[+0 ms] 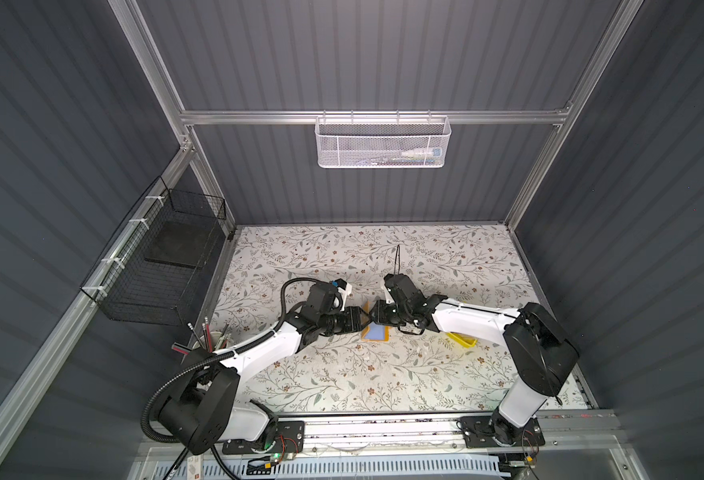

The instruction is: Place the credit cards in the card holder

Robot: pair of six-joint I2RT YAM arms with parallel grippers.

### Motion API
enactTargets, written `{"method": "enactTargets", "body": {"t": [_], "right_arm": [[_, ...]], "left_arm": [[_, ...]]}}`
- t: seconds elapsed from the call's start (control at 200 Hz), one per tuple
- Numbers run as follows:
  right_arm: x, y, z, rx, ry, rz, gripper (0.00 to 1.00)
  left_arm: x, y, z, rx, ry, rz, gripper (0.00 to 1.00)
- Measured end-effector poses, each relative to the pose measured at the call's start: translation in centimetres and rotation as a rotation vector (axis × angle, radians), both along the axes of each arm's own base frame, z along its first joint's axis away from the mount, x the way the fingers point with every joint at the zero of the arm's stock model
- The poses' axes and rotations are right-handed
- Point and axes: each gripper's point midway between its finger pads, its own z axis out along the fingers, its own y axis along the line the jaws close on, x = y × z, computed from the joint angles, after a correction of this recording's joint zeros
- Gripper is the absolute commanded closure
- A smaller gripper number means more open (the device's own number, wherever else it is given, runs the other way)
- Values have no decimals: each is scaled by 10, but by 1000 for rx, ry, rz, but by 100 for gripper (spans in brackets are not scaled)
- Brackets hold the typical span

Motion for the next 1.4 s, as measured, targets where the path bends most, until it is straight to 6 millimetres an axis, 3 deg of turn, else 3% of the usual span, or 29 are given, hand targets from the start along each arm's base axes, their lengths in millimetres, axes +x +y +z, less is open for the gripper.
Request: {"method": "enactTargets", "body": {"t": [0.205, 0.325, 0.725, 1.006, 1.131, 1.401], "right_arm": [[-2, 8, -17, -39, 32, 17, 57], [-4, 10, -24, -53, 51, 18, 58], [-3, 13, -28, -53, 68, 4, 57], [-3, 13, -28, -51, 68, 2, 54], [-1, 14, -27, -46, 60, -2, 55], [2, 20, -21, -9, 43, 1, 67]], "left_arm": [[0, 5, -4, 17, 16, 14, 55], [0, 6, -6, 22, 22, 16, 55], [-5, 16, -36, 120, 79, 17, 54], [-5, 15, -39, 128, 82, 4, 48], [-6, 15, -39, 133, 81, -11, 44], [-4, 14, -39, 175, 69, -22, 44]]}}
